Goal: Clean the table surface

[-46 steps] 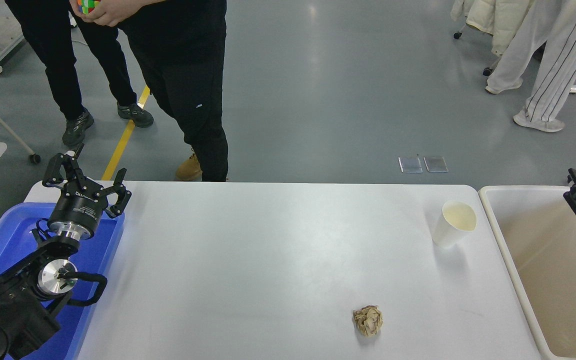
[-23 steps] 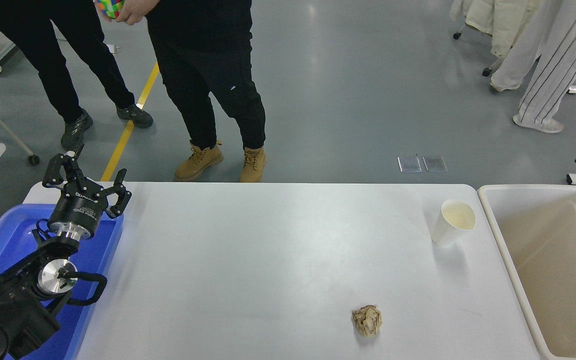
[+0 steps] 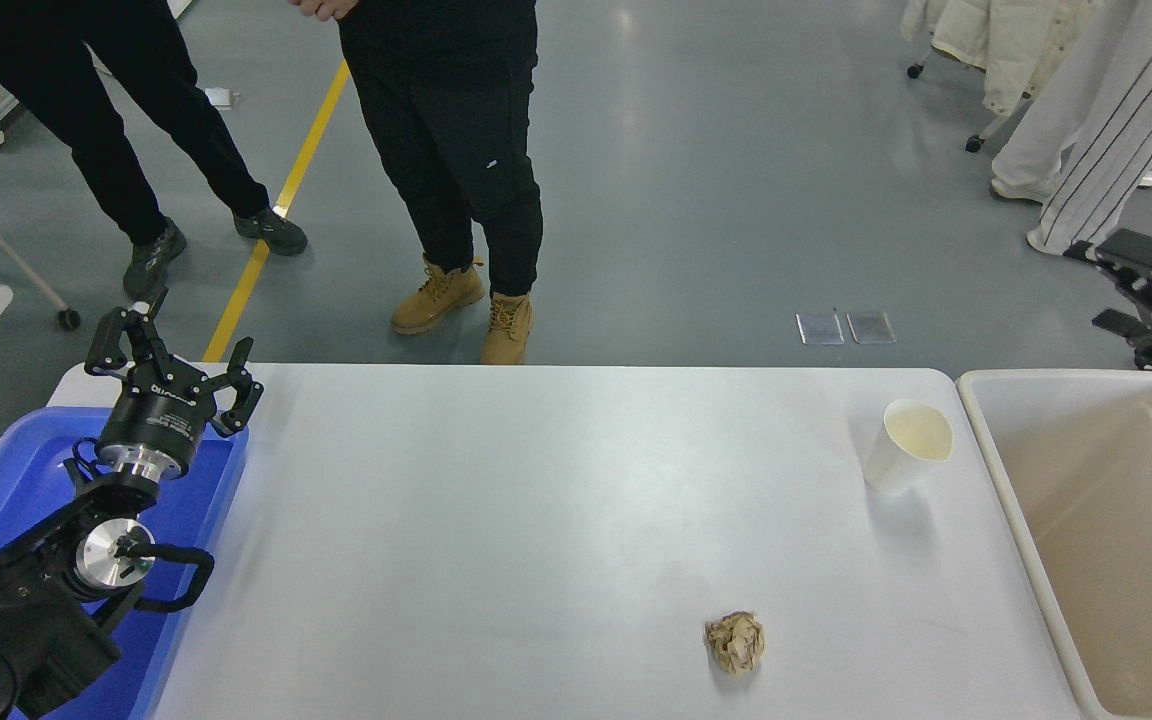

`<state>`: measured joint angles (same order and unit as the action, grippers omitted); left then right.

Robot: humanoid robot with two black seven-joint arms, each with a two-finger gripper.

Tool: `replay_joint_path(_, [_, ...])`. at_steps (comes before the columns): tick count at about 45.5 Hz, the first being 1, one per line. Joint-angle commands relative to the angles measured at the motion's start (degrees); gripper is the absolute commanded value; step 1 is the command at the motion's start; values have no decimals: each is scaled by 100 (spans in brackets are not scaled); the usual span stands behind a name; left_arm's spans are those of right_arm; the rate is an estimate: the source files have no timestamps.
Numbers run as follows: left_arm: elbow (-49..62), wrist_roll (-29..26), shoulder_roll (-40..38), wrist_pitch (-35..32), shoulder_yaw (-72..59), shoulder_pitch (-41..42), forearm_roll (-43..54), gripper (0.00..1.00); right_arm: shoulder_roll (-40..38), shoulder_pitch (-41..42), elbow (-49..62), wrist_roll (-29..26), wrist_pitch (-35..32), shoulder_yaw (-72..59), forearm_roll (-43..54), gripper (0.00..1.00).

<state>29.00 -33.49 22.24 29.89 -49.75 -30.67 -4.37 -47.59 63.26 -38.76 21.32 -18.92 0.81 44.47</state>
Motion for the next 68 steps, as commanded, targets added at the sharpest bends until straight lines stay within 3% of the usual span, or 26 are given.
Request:
replay_joint_path(1, [0, 0, 0, 0, 0, 0, 6, 100, 39, 512, -579, 110, 11, -801, 1247, 99])
replay_joint_path(13, [0, 0, 0, 0, 0, 0, 6, 100, 513, 389, -729, 110, 116, -1161, 2171, 99])
replay_joint_path(22, [0, 0, 0, 0, 0, 0, -2, 100, 1181, 187, -237, 101, 1100, -2057, 2179, 99])
replay_joint_path(30, [0, 0, 0, 0, 0, 0, 6, 100, 1392, -68, 71, 109, 1391, -2225, 2179, 98])
replay_joint_path(68, [0, 0, 0, 8, 0, 0, -2, 100, 1823, -393, 1038, 101, 1435, -2225, 2127, 82])
